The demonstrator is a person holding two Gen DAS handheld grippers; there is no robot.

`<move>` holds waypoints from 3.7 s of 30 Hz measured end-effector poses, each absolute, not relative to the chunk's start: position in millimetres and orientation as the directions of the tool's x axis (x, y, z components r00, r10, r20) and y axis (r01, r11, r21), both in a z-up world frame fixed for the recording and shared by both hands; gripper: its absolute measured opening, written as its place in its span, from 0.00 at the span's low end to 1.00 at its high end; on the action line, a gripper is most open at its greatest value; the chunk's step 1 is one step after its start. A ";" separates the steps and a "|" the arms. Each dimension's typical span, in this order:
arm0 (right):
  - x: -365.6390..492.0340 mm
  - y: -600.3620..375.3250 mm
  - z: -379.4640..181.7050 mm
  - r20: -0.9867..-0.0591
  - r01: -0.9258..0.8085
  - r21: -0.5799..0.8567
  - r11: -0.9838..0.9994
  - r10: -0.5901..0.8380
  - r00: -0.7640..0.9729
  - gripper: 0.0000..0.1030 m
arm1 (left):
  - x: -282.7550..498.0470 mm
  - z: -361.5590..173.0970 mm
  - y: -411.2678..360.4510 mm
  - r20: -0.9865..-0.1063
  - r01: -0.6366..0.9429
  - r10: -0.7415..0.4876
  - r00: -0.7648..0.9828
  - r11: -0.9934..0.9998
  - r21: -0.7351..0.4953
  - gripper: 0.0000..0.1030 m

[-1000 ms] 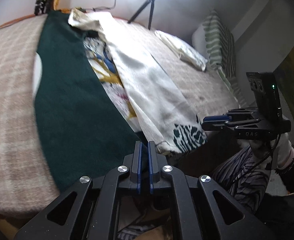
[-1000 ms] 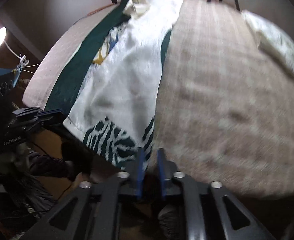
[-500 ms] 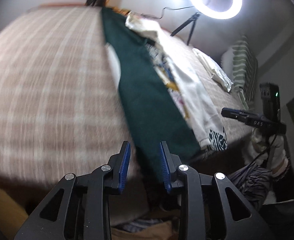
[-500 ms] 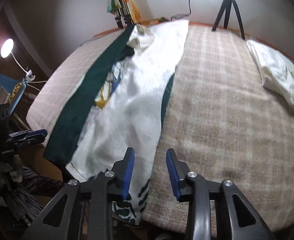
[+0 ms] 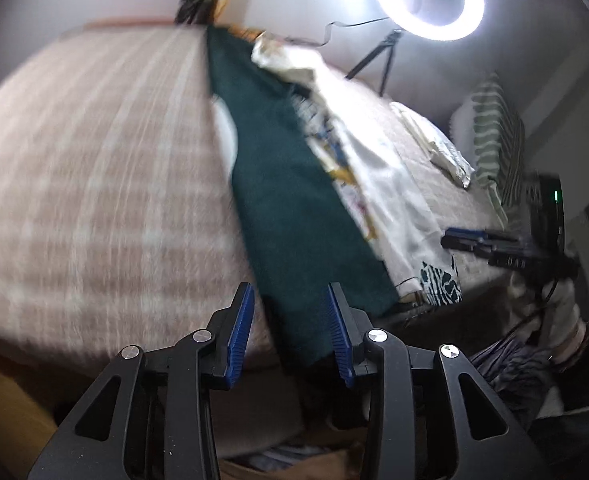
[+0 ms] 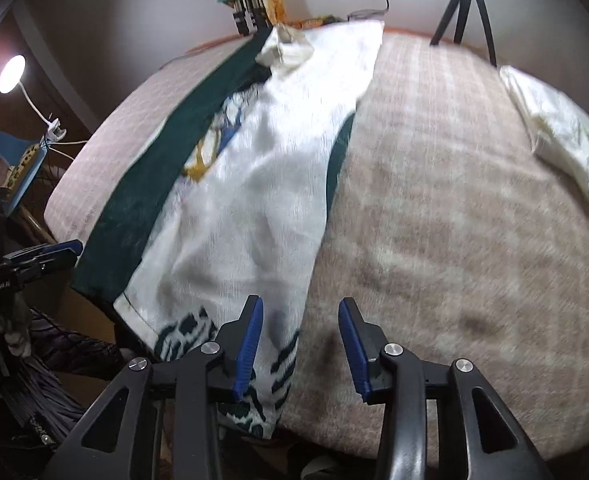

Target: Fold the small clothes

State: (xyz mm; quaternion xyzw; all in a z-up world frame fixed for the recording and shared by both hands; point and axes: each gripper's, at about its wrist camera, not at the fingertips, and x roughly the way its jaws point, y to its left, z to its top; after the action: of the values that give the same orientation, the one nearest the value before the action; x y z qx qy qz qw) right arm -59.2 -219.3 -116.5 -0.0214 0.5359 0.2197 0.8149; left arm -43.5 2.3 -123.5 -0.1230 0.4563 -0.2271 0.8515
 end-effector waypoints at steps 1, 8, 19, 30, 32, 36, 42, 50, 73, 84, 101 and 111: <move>-56.9 -219.2 -112.7 -0.876 -0.386 0.207 0.899 0.346 0.337 0.41 | -43.7 -121.4 -3.3 -0.728 0.294 -0.485 0.485 0.874 -0.387 0.34; -31.7 -200.8 -92.8 -0.840 -0.428 0.237 0.872 0.405 0.360 0.41 | -52.3 -124.1 -30.6 -0.731 0.387 -0.492 0.473 0.861 -0.329 0.34; 71.7 -135.1 -80.0 -0.803 -0.464 0.400 0.790 0.547 0.239 0.42 | -68.3 -132.2 -90.6 -0.760 0.603 -0.462 0.457 0.789 -0.117 0.34; 145.5 -74.8 -132.2 -0.857 -0.412 0.384 0.826 0.485 0.174 0.41 | -58.8 -136.6 -94.7 -0.729 0.636 -0.477 0.491 0.768 -0.074 0.15; 151.5 -71.2 -135.5 -0.864 -0.403 0.371 0.837 0.470 0.180 0.41 | -56.8 -135.6 -90.3 -0.725 0.629 -0.492 0.482 0.770 -0.104 0.08; 160.7 -67.6 -136.6 -0.863 -0.375 0.362 0.854 0.458 0.211 0.37 | -56.4 -134.7 -86.9 -0.714 0.631 -0.519 0.470 0.763 -0.140 0.04; 167.5 -63.8 -138.6 -0.874 -0.347 0.322 0.881 0.417 0.250 0.04 | -61.6 -127.7 -89.3 -0.695 0.650 -0.540 0.475 0.747 -0.137 0.02; 161.7 -67.6 -125.0 -0.874 -0.388 0.271 0.881 0.394 0.284 0.00 | -67.4 -125.6 -92.1 -0.680 0.673 -0.587 0.440 0.717 -0.183 0.02; 4.1 -217.0 -83.2 -0.863 -0.300 0.312 0.901 0.401 0.308 0.39 | -68.7 -113.1 3.7 -0.687 0.390 -0.585 0.431 0.807 -0.443 0.38; -73.9 -236.5 -125.9 -0.893 -0.275 0.364 0.890 0.418 0.170 0.27 | -46.8 -154.9 -0.6 -0.646 0.236 -0.707 0.289 0.706 -0.667 0.07; -74.8 -255.2 -125.0 -0.858 -0.226 0.437 0.871 0.479 0.187 0.35 | -56.5 -145.5 -4.1 -0.649 0.322 -0.695 0.309 0.719 -0.616 0.02; -64.9 -252.1 -104.8 -0.847 -0.287 0.423 0.859 0.488 0.212 0.42 | -45.6 -152.6 -3.2 -0.650 0.253 -0.703 0.290 0.711 -0.656 0.19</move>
State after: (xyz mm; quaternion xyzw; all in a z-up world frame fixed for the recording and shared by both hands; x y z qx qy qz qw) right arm -64.9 -252.1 -104.8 0.0870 0.5757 0.2505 0.7735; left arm -45.6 -3.2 -152.6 -0.2209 0.5090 -0.3093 0.7723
